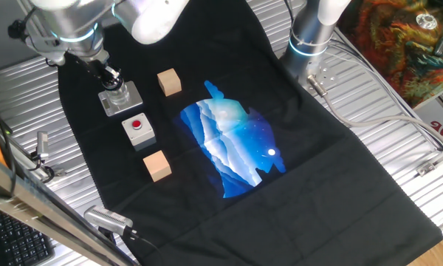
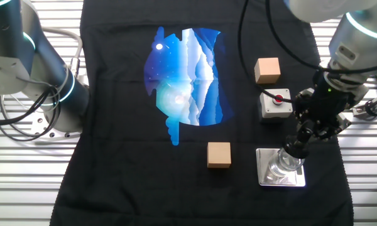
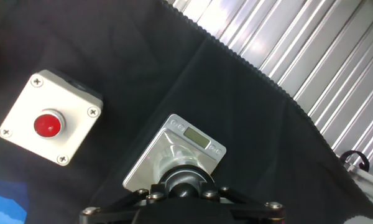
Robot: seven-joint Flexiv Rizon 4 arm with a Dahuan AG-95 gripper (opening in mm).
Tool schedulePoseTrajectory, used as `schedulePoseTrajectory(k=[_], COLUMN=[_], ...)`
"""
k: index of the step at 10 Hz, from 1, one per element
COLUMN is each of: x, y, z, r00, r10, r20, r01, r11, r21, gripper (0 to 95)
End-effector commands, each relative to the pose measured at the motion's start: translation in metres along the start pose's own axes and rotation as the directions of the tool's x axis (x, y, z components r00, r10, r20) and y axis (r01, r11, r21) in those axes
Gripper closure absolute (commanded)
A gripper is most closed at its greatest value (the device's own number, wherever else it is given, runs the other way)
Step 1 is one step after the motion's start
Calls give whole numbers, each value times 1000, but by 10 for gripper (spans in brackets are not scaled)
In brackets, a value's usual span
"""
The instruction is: Screw the lid onto the jar
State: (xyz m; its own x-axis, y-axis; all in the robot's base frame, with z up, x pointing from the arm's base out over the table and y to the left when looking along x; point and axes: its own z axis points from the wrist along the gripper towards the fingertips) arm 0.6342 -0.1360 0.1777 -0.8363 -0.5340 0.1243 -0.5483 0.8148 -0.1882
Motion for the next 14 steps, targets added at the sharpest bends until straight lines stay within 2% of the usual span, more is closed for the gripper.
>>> schedulePoseTrajectory(k=[1, 4, 6, 7, 8, 14], x=[4, 14, 17, 18, 18, 22], y=[-1, -6, -7, -7, -7, -9], z=[-3, -8, -9, -10, -10, -11], r00=[999, 997, 995, 993, 989, 980], r10=[4, 8, 17, 27, 45, 59], r20=[35, 70, 94, 117, 139, 188], r01=[-3, -5, -12, -20, -34, -41], r11=[1000, 999, 999, 998, 996, 994], r21=[-19, -40, -51, -56, -81, -101], gripper=[950, 950, 950, 950, 950, 950])
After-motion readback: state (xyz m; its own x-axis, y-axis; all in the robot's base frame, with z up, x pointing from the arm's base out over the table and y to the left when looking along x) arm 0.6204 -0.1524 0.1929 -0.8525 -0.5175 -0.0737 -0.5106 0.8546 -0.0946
